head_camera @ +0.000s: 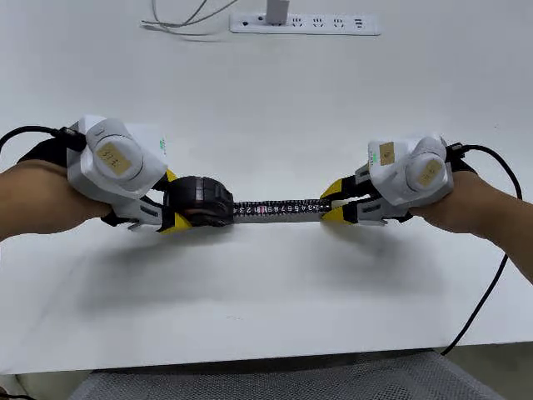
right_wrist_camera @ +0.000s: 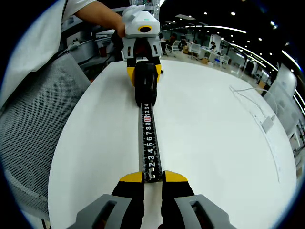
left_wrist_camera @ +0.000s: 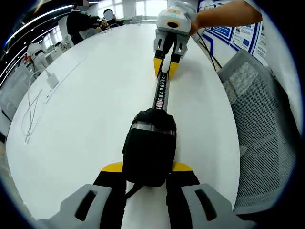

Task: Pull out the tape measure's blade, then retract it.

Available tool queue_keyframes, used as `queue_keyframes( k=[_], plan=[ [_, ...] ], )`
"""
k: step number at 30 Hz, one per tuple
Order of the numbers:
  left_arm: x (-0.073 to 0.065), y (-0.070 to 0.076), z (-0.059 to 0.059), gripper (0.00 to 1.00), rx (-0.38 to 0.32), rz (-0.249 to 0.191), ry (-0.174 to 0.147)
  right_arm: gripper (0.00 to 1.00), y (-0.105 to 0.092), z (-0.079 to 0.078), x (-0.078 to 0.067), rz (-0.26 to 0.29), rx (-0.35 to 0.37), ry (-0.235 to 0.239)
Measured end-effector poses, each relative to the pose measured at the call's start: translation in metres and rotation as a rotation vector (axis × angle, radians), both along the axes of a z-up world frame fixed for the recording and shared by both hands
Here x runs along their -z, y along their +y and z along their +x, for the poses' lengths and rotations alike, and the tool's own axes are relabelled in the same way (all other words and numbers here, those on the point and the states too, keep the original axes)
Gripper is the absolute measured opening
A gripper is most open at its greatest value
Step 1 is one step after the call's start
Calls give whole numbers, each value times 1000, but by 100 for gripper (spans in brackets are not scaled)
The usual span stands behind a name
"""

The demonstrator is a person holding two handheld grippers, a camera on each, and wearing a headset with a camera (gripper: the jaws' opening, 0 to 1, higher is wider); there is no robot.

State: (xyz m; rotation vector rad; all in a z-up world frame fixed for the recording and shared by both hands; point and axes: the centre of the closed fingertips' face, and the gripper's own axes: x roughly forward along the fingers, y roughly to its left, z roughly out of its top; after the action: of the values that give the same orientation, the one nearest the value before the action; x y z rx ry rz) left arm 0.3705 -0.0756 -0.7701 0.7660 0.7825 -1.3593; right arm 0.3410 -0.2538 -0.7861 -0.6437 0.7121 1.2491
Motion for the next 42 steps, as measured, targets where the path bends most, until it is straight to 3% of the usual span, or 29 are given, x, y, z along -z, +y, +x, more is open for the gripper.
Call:
queue_keyframes(
  k=[42],
  plan=[
    [1, -1, 1, 27, 4, 1, 1, 9, -53, -8, 2, -105, 2, 8]
  ],
)
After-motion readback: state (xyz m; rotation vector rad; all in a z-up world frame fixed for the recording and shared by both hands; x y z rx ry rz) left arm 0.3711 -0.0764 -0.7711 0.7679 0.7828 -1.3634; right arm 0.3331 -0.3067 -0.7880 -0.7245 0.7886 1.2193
